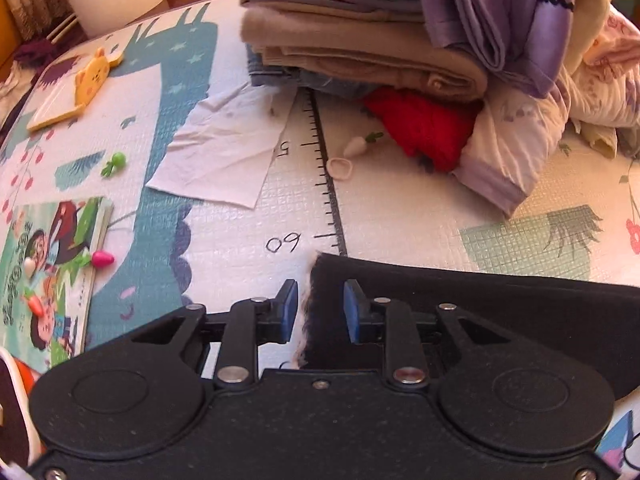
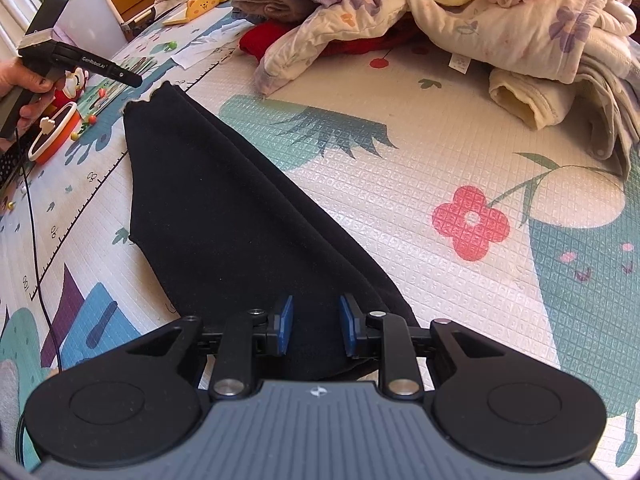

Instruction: Fold clothes

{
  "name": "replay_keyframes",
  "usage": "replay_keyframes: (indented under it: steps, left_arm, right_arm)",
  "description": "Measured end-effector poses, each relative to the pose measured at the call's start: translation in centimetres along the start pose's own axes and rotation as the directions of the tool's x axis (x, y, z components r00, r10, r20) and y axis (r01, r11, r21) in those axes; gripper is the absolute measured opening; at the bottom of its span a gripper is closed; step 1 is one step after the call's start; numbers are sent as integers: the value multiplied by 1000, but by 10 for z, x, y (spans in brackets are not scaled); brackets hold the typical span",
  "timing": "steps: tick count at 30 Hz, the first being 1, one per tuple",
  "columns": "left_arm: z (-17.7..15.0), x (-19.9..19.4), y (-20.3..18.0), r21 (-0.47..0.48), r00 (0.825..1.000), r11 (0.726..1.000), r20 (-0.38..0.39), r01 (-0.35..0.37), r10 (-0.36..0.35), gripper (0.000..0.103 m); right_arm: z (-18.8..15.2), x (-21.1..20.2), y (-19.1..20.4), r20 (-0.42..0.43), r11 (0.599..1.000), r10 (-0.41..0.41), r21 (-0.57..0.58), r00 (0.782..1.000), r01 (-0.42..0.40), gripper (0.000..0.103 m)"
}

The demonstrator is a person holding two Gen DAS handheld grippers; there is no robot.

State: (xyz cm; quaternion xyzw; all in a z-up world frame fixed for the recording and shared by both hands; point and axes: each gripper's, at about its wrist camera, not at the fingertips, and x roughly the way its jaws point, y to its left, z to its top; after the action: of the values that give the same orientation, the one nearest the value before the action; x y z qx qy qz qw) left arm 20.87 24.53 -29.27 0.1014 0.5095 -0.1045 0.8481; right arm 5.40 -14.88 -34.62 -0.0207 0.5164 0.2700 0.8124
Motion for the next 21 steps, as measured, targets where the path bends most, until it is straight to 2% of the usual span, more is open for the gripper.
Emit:
replay_keyframes:
  steps: [2,6,11,12,13,15,21]
  left_arm:
    - [7,11,-2,5,1000,1000,-16,-20,20,24]
    - [12,33,11,-69,998,997,-63,-30,26,24]
    - [5,48,15,-95,996,995,-87,8,-16,24]
    - [4,49,14,-85,996,996,-81,18,-25,18]
    - [3,49,13,-75,997,997,-74,28,-34,7]
    - [0,47,6,-16,998,1000,-54,20,-21,4]
    - [2,16,11,-28,995,998,88,50,-48,3]
  right_arm:
    - [0,0,-1,0,1000,3,5,1000,-3,27]
    - [-1,0,-3,5,1000,14,20,1000,-14,27]
    - [-2,1,-9,12,998,33,50,999,-34,27]
    - [-2,2,-11,14,997,38,62,999,-39,27]
    - [-3,3,-12,17,996,43,76,999,-44,27]
    - [-4,4,-16,24,993,52,102,998,-54,27]
    - [-9,0,-29,67,974,89,204,994,-101,26]
